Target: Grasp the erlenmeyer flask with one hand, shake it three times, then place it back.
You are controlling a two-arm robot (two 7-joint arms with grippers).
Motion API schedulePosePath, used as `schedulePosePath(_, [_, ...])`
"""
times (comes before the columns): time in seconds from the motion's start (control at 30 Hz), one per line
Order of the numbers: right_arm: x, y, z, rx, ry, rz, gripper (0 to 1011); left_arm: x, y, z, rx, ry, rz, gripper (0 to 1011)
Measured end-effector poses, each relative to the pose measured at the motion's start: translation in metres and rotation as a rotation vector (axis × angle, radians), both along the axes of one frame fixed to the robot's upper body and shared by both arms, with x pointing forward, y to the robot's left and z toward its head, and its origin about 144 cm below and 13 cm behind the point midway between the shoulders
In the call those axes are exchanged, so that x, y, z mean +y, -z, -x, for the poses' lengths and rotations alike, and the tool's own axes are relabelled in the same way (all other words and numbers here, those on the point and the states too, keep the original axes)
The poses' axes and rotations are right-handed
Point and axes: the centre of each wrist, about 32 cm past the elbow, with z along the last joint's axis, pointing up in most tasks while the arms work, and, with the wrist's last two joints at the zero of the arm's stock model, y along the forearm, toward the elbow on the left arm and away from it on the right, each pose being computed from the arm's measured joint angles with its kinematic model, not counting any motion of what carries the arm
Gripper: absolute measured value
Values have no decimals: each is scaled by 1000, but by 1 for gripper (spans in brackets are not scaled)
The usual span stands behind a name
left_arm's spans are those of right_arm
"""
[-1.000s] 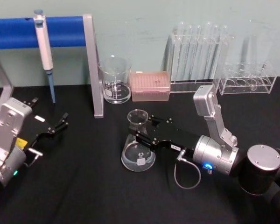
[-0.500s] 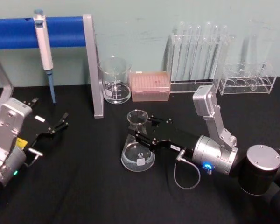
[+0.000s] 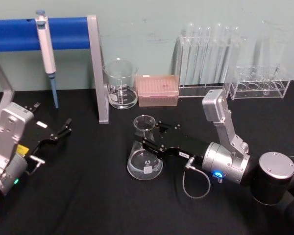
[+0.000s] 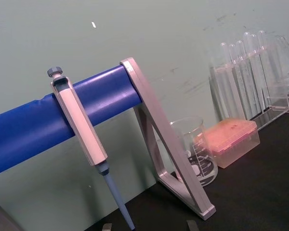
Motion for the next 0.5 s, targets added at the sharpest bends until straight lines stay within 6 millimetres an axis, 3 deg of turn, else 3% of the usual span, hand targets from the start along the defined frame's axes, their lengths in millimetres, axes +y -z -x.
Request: schedulePosePath(0.5, [0,0,0,-1,-1,1,449,0,0,0,0,0,0,1001])
